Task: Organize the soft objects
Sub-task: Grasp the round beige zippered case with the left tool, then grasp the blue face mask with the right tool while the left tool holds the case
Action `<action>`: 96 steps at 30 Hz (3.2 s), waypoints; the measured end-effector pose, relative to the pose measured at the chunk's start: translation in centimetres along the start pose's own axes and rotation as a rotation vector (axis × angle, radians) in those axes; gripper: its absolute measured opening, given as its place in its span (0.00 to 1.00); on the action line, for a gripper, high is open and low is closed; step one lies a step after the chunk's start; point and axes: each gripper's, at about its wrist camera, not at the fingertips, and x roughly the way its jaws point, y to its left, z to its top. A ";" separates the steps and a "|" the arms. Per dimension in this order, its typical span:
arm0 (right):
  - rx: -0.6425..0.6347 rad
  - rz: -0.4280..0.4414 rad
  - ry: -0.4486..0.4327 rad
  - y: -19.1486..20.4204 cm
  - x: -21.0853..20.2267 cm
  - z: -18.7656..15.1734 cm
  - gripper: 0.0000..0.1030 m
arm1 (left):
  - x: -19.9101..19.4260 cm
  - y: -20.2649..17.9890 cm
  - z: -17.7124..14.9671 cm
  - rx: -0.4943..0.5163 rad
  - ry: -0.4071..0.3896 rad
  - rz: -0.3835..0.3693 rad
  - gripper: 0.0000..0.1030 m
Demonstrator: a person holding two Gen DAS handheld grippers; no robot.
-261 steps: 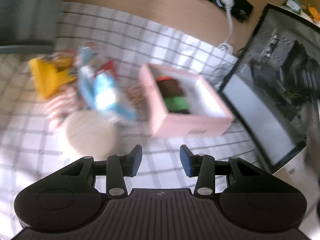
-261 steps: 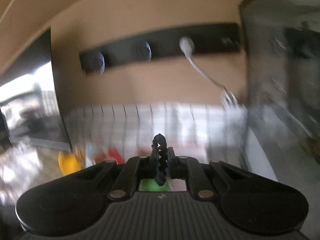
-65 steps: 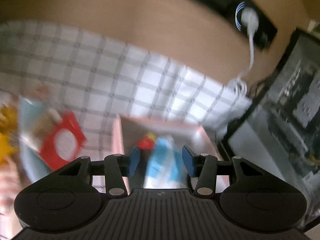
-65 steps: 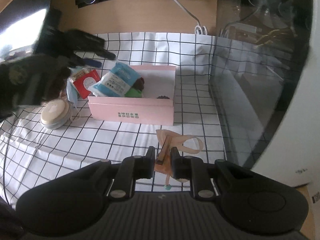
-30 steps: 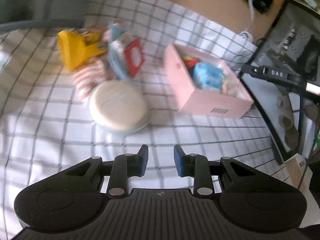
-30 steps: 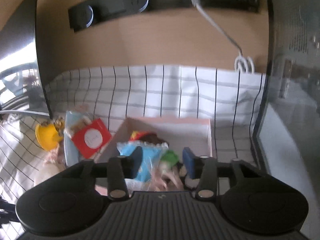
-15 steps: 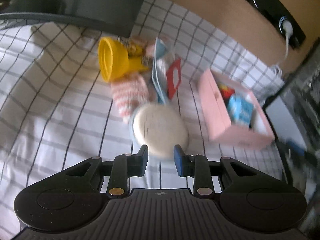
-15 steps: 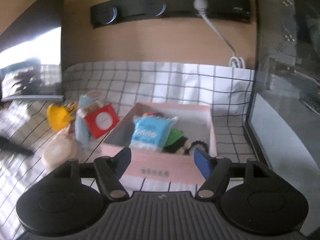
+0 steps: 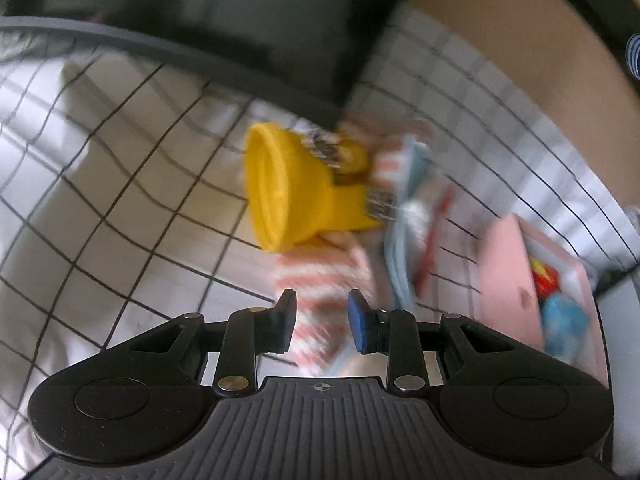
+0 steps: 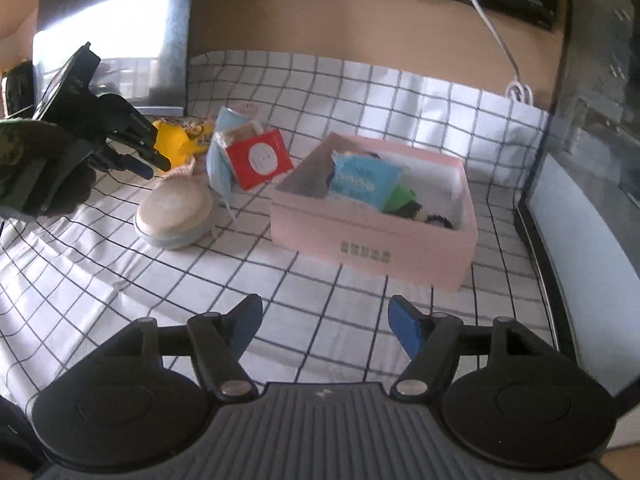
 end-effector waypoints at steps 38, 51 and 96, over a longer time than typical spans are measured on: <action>0.042 0.064 0.064 2.5 0.9 0.8 0.68 | 2.9 -2.5 -5.3 -0.046 0.247 -0.437 0.54; 0.094 -0.014 0.091 0.5 0.8 -0.9 0.68 | 0.1 -9.5 -4.8 0.244 0.158 -0.408 0.44; -0.131 0.159 -0.072 10.4 12.0 14.4 0.55 | -13.8 10.1 -13.4 -0.172 0.060 -0.188 0.43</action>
